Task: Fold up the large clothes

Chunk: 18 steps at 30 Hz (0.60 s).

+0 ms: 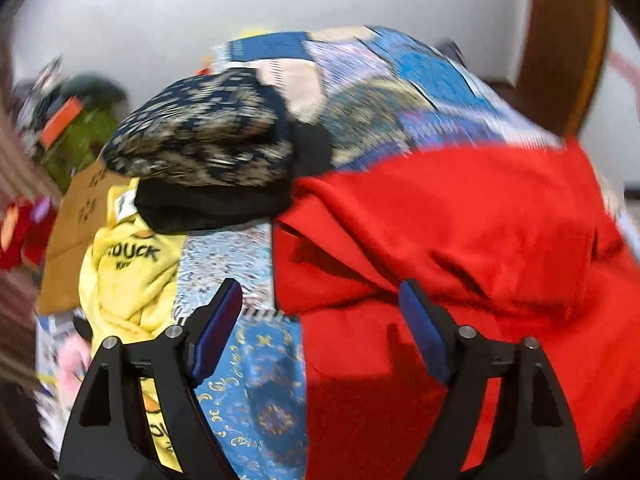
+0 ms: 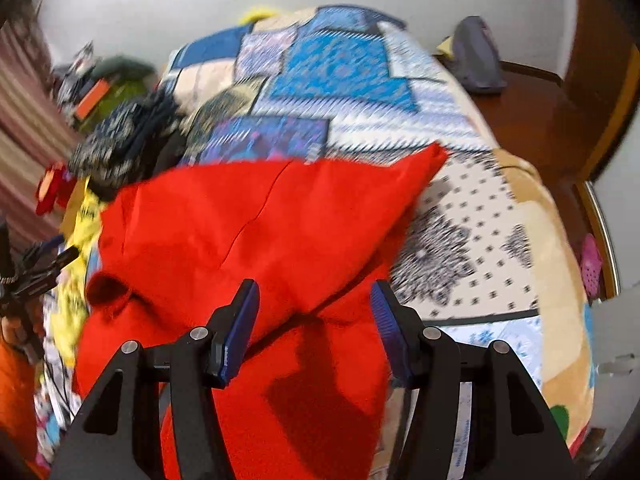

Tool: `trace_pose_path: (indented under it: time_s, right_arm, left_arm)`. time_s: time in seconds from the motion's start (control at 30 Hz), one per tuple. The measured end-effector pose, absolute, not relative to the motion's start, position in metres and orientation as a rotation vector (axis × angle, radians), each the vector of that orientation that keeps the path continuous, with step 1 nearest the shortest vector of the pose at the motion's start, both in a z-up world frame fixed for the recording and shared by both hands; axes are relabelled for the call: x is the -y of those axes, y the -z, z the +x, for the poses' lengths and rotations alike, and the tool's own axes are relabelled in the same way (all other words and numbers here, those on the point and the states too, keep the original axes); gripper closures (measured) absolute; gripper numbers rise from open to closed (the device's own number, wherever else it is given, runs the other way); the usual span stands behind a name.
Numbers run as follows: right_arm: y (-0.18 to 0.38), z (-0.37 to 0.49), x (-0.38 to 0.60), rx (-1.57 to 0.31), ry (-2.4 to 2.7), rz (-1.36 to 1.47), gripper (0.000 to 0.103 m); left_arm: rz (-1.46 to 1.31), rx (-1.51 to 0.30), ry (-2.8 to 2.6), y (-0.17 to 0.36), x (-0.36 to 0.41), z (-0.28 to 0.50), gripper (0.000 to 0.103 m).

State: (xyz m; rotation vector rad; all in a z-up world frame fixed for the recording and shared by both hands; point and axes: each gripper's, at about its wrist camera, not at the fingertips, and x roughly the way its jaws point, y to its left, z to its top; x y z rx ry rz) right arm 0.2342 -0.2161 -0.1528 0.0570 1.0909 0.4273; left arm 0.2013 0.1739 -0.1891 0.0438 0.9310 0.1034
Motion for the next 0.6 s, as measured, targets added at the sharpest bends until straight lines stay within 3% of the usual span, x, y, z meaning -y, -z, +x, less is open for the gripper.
trace_pose_path:
  time_s: [0.3, 0.6]
  right_arm:
    - [0.182, 0.269, 0.229, -1.147, -0.334, 0.170, 0.049]
    - [0.215, 0.292, 0.228, -1.227, -0.321, 0.226, 0.049]
  left_arm:
    - [-0.355, -0.968, -0.109, 0.213, -0.221, 0.243, 0.015]
    - [-0.282, -1.059, -0.136, 0.257, -0.203, 0.299, 0.015]
